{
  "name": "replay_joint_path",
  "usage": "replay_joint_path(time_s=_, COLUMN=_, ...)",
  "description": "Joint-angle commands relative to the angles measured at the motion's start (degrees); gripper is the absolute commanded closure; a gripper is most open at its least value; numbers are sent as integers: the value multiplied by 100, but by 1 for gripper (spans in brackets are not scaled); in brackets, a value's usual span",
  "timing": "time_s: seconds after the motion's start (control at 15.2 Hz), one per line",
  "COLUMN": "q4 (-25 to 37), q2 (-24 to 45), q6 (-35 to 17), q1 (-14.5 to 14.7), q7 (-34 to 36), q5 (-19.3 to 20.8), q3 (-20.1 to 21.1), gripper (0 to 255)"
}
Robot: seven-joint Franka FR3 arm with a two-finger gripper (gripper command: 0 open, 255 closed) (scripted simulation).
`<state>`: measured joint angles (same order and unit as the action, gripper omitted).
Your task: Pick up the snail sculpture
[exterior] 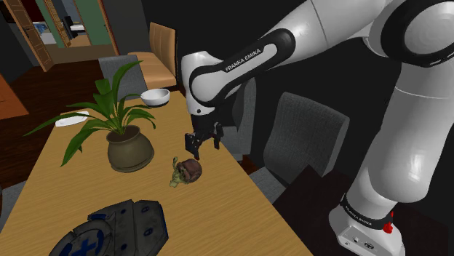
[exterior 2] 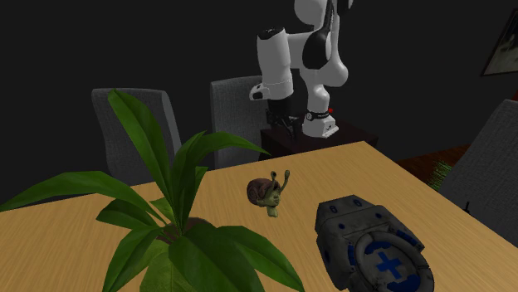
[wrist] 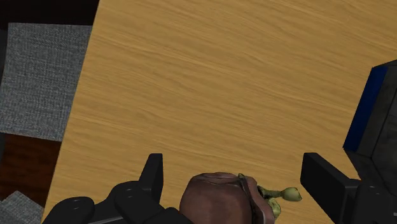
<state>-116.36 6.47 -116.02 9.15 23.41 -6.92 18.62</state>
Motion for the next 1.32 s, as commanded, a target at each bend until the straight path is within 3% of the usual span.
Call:
replay_joint_path(time_s=0.0, q4=433, q2=441, q6=-12, q1=97, q7=177, q5=79, q3=52, gripper=0)
replay_joint_path(time_s=0.4, q4=1646, q2=1639, q6=-10, q1=443, q7=591, q5=312, q3=109, gripper=0)
replay_joint_path(time_s=0.99, q4=1439, q2=1918, q6=-485, q1=482, q7=566, q5=378, q3=66, gripper=0)
replay_joint_path(time_s=1.06, q4=1427, q2=1913, q6=-490, q1=479, q7=563, q5=376, q3=66, gripper=255)
replay_joint_path(time_s=1.25, q4=1439, q2=1921, q6=-486, q1=480, q7=563, q5=378, q3=65, gripper=255)
